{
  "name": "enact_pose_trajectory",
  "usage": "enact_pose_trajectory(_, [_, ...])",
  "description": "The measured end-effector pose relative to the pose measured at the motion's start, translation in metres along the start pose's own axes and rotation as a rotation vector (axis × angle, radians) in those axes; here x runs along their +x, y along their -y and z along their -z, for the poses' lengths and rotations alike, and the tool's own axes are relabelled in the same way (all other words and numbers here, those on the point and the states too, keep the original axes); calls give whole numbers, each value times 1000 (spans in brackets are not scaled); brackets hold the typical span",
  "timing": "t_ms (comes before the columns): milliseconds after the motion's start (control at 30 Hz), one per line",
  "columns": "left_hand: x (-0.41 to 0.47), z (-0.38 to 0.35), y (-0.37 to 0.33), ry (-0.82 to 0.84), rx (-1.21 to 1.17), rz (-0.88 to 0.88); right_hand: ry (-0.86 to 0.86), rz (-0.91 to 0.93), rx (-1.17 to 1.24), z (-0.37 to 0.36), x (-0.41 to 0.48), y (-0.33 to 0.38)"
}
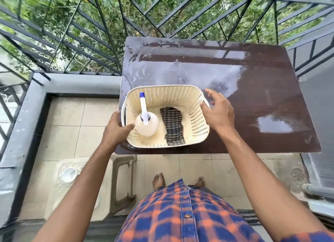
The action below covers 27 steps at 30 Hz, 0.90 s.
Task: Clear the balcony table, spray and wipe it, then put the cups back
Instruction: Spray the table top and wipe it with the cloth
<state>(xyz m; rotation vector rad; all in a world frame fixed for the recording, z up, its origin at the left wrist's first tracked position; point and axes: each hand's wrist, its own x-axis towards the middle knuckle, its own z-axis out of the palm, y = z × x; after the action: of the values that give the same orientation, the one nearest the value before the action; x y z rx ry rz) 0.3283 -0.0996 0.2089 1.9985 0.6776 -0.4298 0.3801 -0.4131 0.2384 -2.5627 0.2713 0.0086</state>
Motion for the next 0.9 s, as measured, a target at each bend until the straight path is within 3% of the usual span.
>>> enact_pose_trajectory(100, [7,-6,9,13,20,-15,251,-230,-34,-6,-7,-11])
enact_pose_trajectory(167, [8,-7,6,-20,113,-42,317,-318,2,-16,-15,-15])
enact_pose_trajectory(567, [-3,-43,-34,-49,157,-150,133,-270,19,21,6,-55])
enact_pose_trajectory(900, [-25,-192,-145,160,248,-351,34,-373,32,140,47,-198])
